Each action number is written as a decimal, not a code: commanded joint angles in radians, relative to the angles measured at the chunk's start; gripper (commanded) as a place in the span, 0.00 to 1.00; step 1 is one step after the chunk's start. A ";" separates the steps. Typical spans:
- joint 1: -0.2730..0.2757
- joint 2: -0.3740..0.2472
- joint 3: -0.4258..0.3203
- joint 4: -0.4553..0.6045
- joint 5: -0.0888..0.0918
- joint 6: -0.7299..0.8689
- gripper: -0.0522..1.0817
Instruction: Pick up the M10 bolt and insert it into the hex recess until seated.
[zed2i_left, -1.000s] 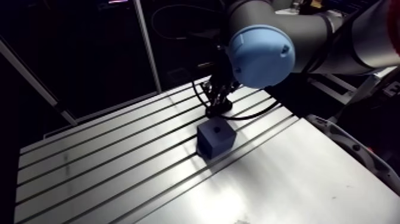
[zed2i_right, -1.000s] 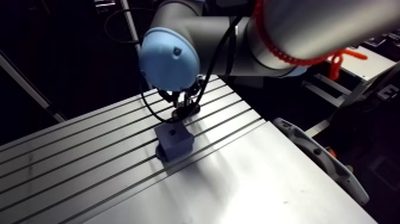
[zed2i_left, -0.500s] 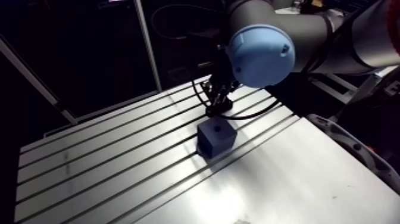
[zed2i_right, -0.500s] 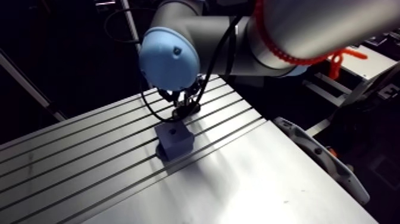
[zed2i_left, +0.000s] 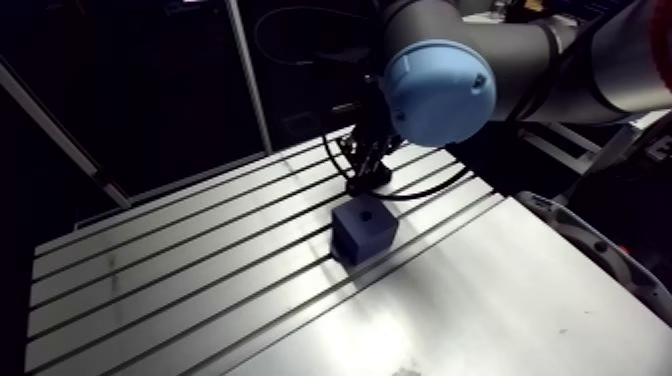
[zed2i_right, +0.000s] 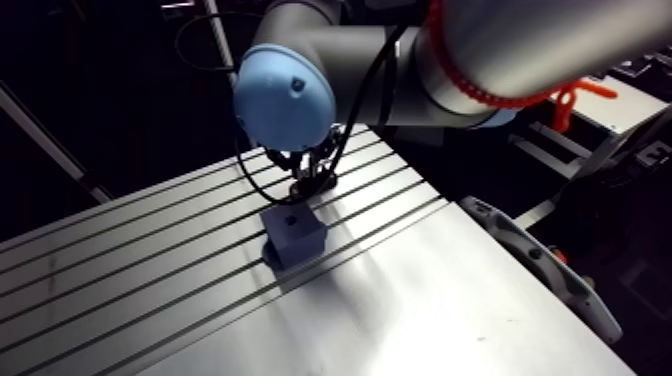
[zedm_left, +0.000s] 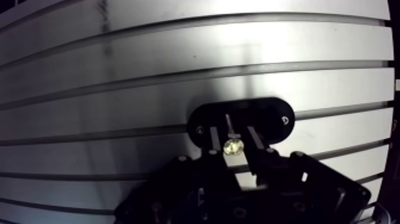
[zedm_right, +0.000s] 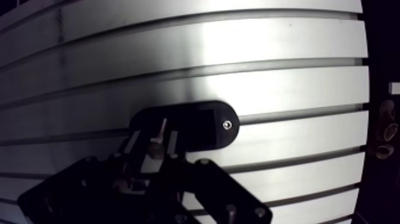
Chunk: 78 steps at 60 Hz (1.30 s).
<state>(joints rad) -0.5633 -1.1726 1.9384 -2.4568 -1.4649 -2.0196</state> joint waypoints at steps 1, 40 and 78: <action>0.000 0.000 0.000 0.000 0.001 0.000 0.62; -0.001 0.000 0.000 0.000 0.001 -0.002 0.64; 0.000 0.000 0.000 0.000 0.001 -0.002 0.69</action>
<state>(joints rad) -0.5648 -1.1727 1.9376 -2.4568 -1.4641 -2.0211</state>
